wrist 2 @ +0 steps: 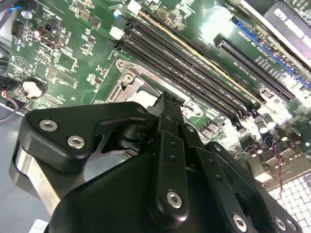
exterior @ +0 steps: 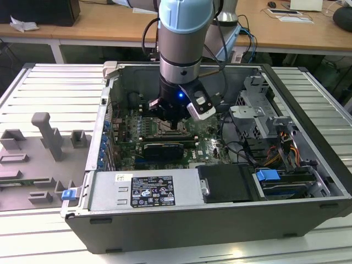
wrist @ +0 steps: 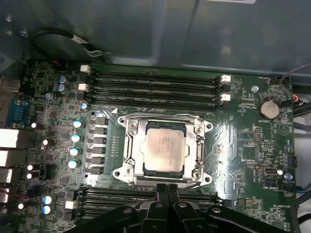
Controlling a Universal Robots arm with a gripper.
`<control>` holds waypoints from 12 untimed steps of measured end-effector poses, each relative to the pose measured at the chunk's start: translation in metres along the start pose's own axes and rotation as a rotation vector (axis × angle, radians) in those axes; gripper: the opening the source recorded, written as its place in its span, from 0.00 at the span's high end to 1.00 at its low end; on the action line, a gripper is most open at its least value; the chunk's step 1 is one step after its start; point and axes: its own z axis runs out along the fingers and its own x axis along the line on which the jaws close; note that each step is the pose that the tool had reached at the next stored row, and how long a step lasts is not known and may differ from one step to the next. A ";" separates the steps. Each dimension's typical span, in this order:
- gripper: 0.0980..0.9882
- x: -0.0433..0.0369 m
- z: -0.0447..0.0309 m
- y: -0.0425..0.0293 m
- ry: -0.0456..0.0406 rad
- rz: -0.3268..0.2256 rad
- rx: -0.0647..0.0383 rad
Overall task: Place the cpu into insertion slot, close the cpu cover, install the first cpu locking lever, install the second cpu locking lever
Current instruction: 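Install the second cpu locking lever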
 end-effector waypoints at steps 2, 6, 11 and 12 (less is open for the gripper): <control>0.99 0.0018 0.0002 0.0001 0.0000 0.000 0.000; 0.99 0.0071 0.0022 0.0000 0.0000 0.000 0.000; 0.99 0.0157 0.0104 -0.0008 -0.0002 0.000 -0.004; 0.99 0.0180 0.0106 -0.0008 -0.0007 0.000 -0.005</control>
